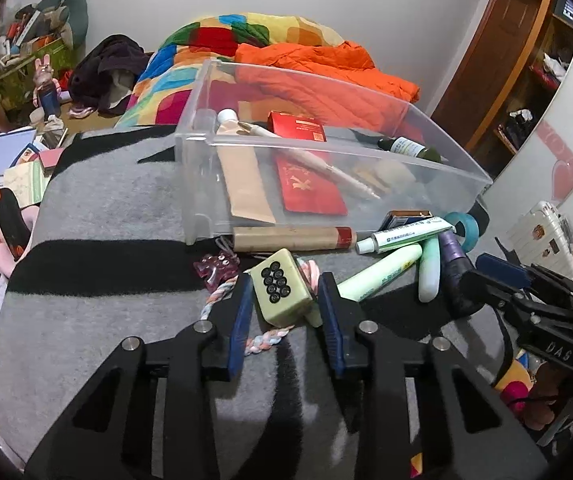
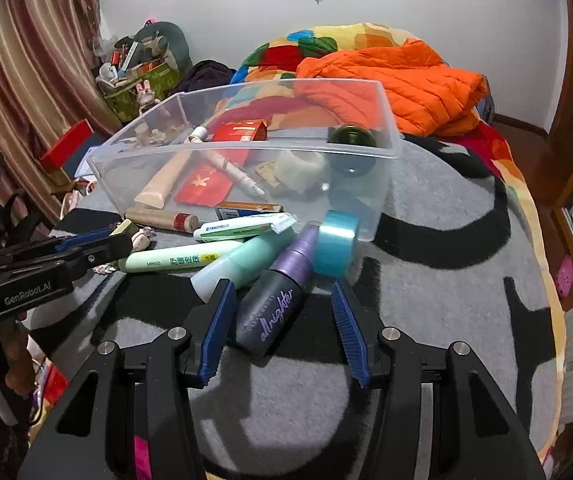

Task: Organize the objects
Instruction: 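Grasp the dotted pale-green block with the left tool while the right tool grasps the purple-black spray bottle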

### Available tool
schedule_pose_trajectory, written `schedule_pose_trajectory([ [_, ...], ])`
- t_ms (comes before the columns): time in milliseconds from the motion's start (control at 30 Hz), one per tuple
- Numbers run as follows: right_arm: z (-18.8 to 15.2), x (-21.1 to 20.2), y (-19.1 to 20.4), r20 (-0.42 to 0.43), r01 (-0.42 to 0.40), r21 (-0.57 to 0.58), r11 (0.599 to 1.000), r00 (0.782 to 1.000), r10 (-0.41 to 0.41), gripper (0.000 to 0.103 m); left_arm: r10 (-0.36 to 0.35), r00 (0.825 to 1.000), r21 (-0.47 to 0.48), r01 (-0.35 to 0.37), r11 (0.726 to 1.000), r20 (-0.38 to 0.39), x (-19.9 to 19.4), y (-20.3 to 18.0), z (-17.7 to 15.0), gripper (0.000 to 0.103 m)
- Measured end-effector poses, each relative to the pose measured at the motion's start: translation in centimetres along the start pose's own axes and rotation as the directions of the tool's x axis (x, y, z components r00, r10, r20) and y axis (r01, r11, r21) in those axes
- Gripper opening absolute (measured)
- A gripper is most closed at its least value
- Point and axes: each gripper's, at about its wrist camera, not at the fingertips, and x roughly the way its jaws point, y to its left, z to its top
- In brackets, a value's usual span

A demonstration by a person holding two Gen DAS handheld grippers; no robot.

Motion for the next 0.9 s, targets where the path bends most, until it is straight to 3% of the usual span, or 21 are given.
schedule_pose_trajectory([
  [233, -0.5, -1.7, -1.6, 0.016, 0.043, 0.013, 0.999, 0.999, -0.043, 0.042, -0.012, 1.0, -0.008, 0.012, 1.0, -0.02, -1.0, 1.2, -1.2, 0.028],
  [367, 0.1, -1.2, -2.4, 0.001, 0.0, 0.064, 0.998, 1.0, 0.0, 0.042, 0.003, 0.999, 0.013, -0.002, 1.0, -0.04, -0.6, 0.9, -1.0, 0.029],
  [567, 0.4, -0.2, -0.5, -0.025, -0.036, 0.037, 0.999, 0.999, 0.037, 0.042, -0.023, 0.998, -0.028, 0.022, 0.999, -0.055, 0.1, 1.1, 0.0, 0.029],
  [733, -0.3, 1.3, 0.1, -0.056, 0.007, 0.006, 1.0, 0.998, -0.006, 0.042, -0.026, 0.999, -0.048, 0.025, 0.999, -0.029, 0.3, 1.5, -0.2, 0.027],
  [900, -0.6, 0.9, -0.3, -0.026, 0.024, 0.013, 1.0, 0.999, -0.024, 0.027, 0.023, 1.0, -0.033, -0.023, 0.999, 0.003, -0.3, 1.2, -0.9, 0.024],
])
